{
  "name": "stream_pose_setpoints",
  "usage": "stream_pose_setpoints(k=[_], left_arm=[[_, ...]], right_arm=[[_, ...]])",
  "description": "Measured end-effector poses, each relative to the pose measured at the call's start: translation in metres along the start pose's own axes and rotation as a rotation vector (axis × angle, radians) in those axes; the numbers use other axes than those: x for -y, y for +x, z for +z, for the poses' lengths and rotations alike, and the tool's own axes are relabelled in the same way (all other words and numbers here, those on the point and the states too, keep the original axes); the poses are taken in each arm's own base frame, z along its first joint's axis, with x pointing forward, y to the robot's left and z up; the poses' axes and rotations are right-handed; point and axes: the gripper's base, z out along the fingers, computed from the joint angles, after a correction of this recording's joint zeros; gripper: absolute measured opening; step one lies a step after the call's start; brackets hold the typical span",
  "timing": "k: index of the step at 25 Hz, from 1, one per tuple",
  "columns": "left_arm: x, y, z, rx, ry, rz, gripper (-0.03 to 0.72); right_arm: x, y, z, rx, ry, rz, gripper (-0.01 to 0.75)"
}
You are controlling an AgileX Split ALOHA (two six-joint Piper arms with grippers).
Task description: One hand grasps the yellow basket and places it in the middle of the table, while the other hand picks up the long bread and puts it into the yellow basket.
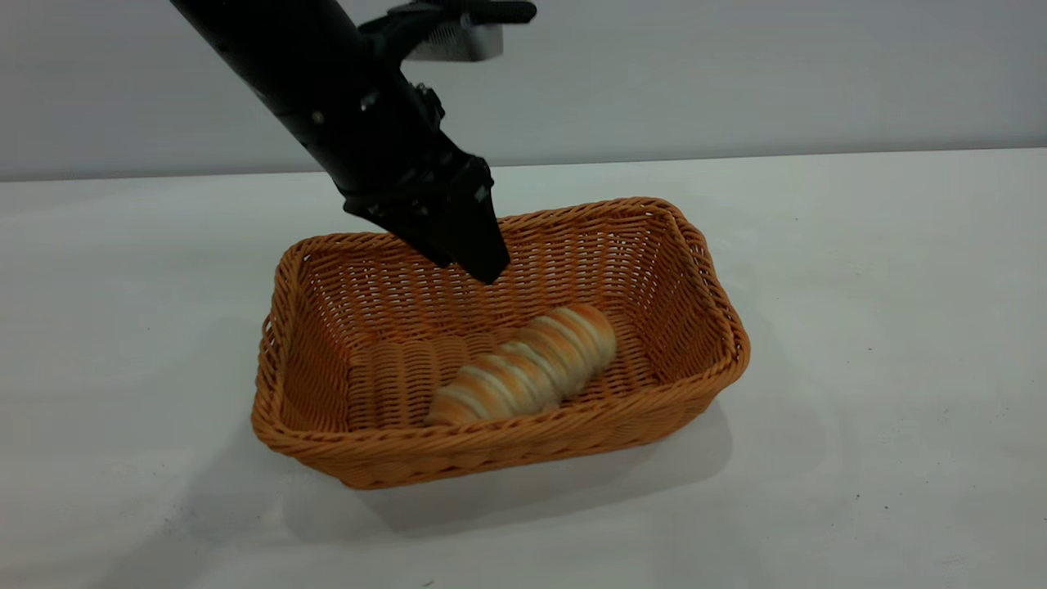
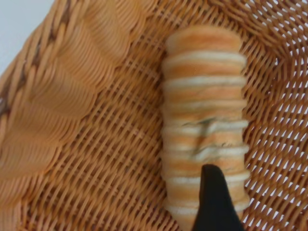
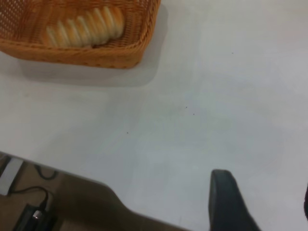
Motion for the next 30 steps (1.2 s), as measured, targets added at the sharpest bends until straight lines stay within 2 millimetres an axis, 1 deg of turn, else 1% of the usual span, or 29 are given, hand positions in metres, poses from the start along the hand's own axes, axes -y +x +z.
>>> stream_pose_setpoints(k=[3, 7, 9, 10, 13, 16, 17, 20, 23, 25, 27, 28, 30], left_arm=[[0.008, -0.009, -0.03, 0.06, -0.034, 0.024, 0.505], [0.025, -0.017, -0.092, 0.148, -0.115, 0.084, 0.443], [0.036, -0.015, -0.128, 0.179, -0.163, 0.108, 0.426], [0.041, -0.013, -0.143, 0.183, -0.178, 0.104, 0.422], [0.06, 0.003, -0.194, 0.197, -0.243, 0.105, 0.42], [0.081, 0.027, -0.247, 0.236, -0.315, 0.092, 0.42], [0.087, 0.035, -0.261, 0.244, -0.333, 0.08, 0.42], [0.109, 0.069, -0.307, 0.293, -0.408, 0.066, 0.42], [0.129, 0.108, -0.342, 0.322, -0.46, 0.047, 0.42], [0.142, 0.135, -0.362, 0.35, -0.482, 0.038, 0.42], [0.156, 0.165, -0.378, 0.432, -0.501, 0.042, 0.42], [0.162, 0.179, -0.382, 0.468, -0.505, 0.037, 0.42], [0.172, 0.214, -0.384, 0.539, -0.513, 0.027, 0.42]], right_arm=[[0.0, 0.0, 0.0, 0.0, 0.001, 0.001, 0.369], [0.0, 0.0, 0.0, 0.0, 0.002, 0.003, 0.369], [0.0, 0.0, 0.0, 0.0, 0.004, 0.003, 0.369], [0.0, 0.0, 0.0, 0.0, 0.004, 0.004, 0.369], [0.001, 0.0, 0.0, -0.001, 0.006, 0.006, 0.369], [0.001, 0.0, 0.0, -0.001, 0.007, 0.013, 0.369], [0.001, 0.0, 0.0, -0.001, 0.007, 0.013, 0.369], [0.001, 0.0, 0.0, -0.001, 0.007, 0.013, 0.369], [0.001, 0.0, 0.0, -0.001, 0.007, 0.015, 0.369], [0.001, 0.0, 0.0, -0.001, 0.007, 0.015, 0.369], [0.001, 0.0, 0.0, -0.001, 0.007, 0.016, 0.369], [0.001, 0.0, 0.0, -0.001, 0.007, 0.016, 0.369], [0.001, 0.0, 0.0, 0.0, 0.007, 0.016, 0.369]])
